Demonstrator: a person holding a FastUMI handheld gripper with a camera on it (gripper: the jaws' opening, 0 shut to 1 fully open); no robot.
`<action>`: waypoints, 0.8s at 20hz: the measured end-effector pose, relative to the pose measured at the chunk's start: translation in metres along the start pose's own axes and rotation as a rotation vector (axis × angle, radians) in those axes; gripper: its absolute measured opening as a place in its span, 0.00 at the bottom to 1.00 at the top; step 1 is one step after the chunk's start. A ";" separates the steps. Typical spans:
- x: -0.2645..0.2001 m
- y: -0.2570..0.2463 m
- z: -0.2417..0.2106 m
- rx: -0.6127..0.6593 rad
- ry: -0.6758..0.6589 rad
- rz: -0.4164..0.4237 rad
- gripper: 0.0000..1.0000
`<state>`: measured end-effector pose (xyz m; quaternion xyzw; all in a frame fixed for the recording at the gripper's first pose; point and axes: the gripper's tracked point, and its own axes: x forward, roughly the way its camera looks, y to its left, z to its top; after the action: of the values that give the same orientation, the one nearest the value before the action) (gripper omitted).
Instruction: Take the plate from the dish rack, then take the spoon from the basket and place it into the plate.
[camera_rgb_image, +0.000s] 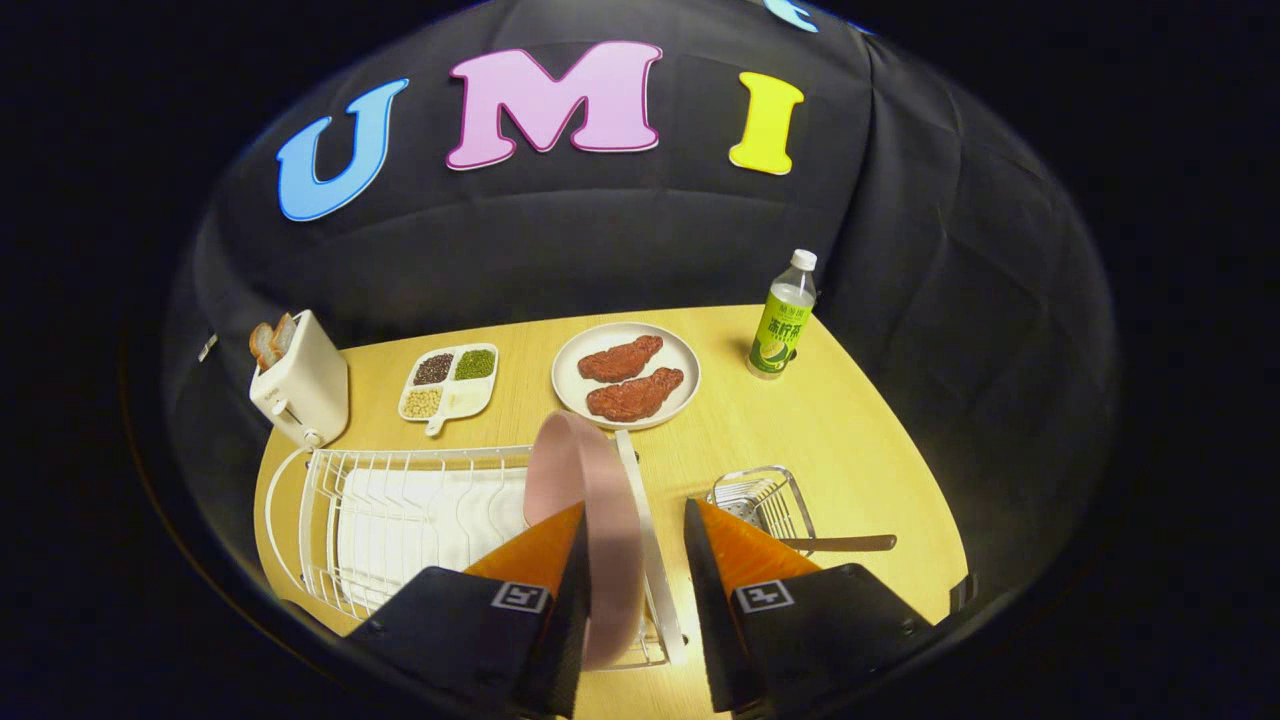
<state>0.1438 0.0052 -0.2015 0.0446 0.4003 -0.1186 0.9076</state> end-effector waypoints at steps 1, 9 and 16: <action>0.003 0.005 -0.004 0.021 0.016 0.011 0.48; 0.001 0.010 -0.002 -0.008 -0.015 -0.072 0.22; -0.005 0.010 0.016 -0.059 -0.051 -0.141 0.22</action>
<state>0.1548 0.0124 -0.1870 -0.0134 0.3823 -0.1717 0.9078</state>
